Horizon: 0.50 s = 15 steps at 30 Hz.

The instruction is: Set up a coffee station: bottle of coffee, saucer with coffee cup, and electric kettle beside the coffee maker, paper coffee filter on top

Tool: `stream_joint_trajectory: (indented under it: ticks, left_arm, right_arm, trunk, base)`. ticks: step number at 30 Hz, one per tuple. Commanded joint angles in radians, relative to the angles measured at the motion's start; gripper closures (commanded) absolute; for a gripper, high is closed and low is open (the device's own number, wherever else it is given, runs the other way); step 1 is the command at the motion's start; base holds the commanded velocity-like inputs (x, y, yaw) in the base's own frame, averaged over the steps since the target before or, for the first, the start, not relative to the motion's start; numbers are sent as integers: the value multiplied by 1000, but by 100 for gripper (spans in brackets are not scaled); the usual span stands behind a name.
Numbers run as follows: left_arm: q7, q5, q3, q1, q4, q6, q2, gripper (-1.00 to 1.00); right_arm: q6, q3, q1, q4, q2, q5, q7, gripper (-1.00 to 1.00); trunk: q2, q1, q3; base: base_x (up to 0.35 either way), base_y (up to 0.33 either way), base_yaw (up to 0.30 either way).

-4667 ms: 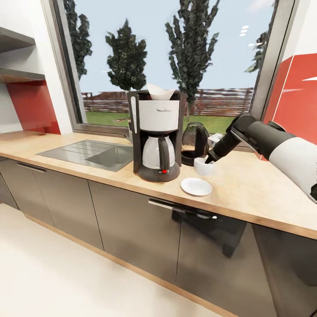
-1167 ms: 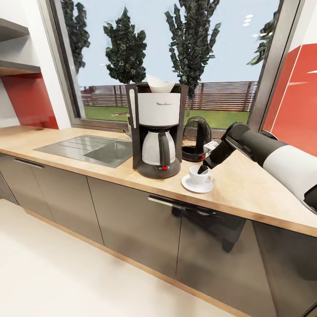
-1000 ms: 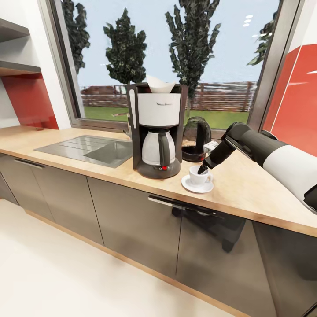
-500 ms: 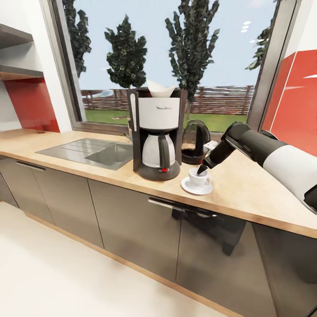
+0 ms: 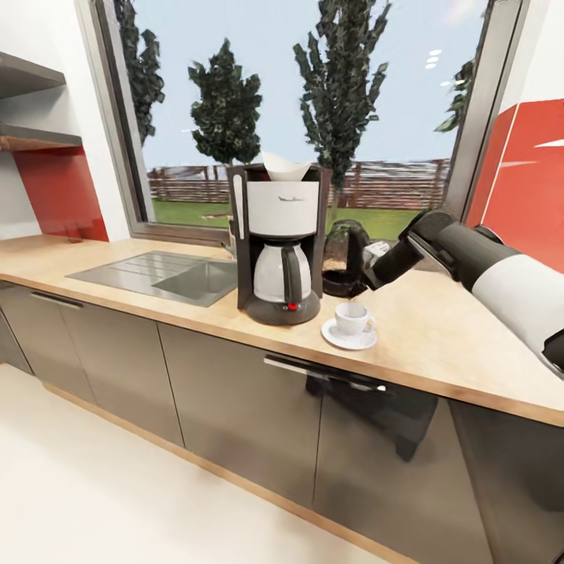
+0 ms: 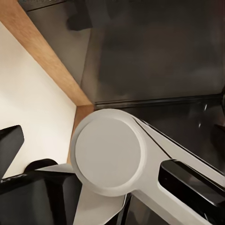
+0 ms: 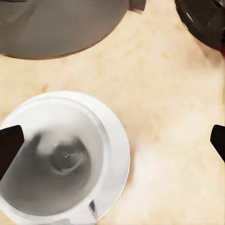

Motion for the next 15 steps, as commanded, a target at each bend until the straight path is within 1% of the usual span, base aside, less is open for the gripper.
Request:
stream_joint_trajectory:
  ticks: [1,7,8,9,11,12,15]
  left_arm:
    - [-4,2,-4,-1,0,11,0,-100]
    - [-4,2,-4,-1,0,10,0,-100]
    - [-4,2,-4,-1,0,10,0,-100]
    - [-4,2,-4,-1,0,9,0,-100]
    - [-4,2,-4,-1,0,9,0,-100]
    - [-4,2,-4,-1,0,9,0,-100]
    - [-4,2,-4,-1,0,9,0,-100]
  right_arm:
    - [5,3,-2,-2,-2,-8,-2,-100]
    - [5,-8,-10,-2,-13,-8,-2,-100]
    - [5,-9,-12,-2,-19,-8,-2,-100]
    - [5,-10,-14,-2,-35,-8,-2,-100]
    - [5,-10,-15,-2,-47,-8,-2,-100]
    - [5,-10,-16,-2,-57,-7,-2,-100]
    - [5,-10,-17,-1,-72,-7,-2,-100]
  trunk:
    - [0,0,0]
    - [0,0,10]
    - [0,0,11]
    - [0,0,13]
    - [0,0,15]
    - [0,0,16]
    - [0,0,17]
  base:
    - [0,0,0]
    - [0,0,0]
    - [0,0,0]
    - [0,0,0]
    - [0,0,0]
    - [0,0,0]
    - [0,0,0]
